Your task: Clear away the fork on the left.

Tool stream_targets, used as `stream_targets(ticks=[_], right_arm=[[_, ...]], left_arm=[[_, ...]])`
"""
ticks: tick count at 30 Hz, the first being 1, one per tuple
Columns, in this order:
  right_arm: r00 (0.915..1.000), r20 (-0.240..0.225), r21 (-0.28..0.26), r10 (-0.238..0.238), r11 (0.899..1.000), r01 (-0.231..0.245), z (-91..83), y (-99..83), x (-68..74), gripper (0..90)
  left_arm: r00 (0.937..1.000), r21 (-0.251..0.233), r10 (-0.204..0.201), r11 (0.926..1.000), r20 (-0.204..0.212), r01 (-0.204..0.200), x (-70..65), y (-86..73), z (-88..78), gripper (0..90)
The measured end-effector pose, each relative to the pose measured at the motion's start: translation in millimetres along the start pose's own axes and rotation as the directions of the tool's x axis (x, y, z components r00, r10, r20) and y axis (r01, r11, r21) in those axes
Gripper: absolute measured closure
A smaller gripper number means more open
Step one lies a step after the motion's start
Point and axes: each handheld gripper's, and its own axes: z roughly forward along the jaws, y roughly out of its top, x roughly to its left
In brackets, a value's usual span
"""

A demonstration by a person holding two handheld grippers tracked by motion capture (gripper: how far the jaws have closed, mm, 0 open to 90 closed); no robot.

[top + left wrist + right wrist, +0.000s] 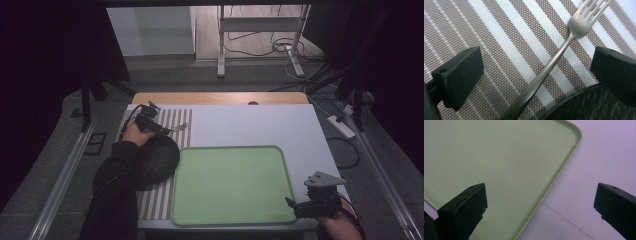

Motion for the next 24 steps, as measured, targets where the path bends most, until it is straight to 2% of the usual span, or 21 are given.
stream_targets(ticks=[4, 7, 8, 13, 15, 18, 21, 23, 24], right_arm=[[1.0, 0.0, -0.001, -0.001, 1.0, 0.001, -0.1, -0.1, 0.1, 0.0], [1.0, 0.001, -0.001, 0.0, 1.0, 0.0, -0.2, -0.2, 0.0, 0.0], [1.0, 0.001, -0.002, 0.001, 1.0, -0.001, -0.3, -0.2, 0.0, 0.0], [1.0, 0.001, -0.001, 0.0, 1.0, 0.0, -0.2, -0.2, 0.1, 0.0], [1.0, 0.001, 0.0, -0.001, 1.0, 0.001, -0.1, -0.1, 0.2, 0.0], [1.0, 0.001, 0.002, -0.002, 1.0, 0.002, -0.2, 0.1, 0.3, 0.0], [1.0, 0.001, 0.002, -0.003, 1.0, 0.003, -0.3, 0.0, 0.3, 0.0], [1.0, 0.0, 0.0, -0.002, 1.0, 0.002, -0.2, -0.2, 0.3, 0.0], [1.0, 0.0, -0.001, -0.001, 1.0, 0.001, -0.3, -0.2, 0.3, 0.0]], left_arm=[[0.9979, 0.025, 0.021, 0.9995, -0.062, -0.02, -4.3, 4.0, 3.5, 1.8], [0.9979, 0.016, 0.024, 0.9996, -0.059, -0.023, -1.8, 2.6, 1.2, 5.1], [0.9979, 0.005, 0.024, 0.9997, -0.06, -0.024, 0.0, 1.1, -1.4, 9.4], [0.9979, -0.038, 0.051, 0.9979, -0.039, -0.052, 7.8, -10.2, -11.9, 45.4], [0.9971, -0.048, 0.066, 0.9966, -0.037, -0.068, 8.3, -13.3, -13.8, 55.0], [0.9958, -0.049, 0.086, 0.995, -0.032, -0.088, 7.9, -15.8, -15.5, 74.5], [0.9956, -0.048, 0.093, 0.9944, -0.014, -0.093, 8.8, -16.1, -16.0, 76.6], [0.9972, -0.054, 0.064, 0.9966, 0.039, -0.062, 12.6, -16.2, -16.9, 78.3], [0.9974, -0.065, 0.049, 0.9968, 0.052, -0.046, 13.8, -16.8, -17.3, 80.4]])
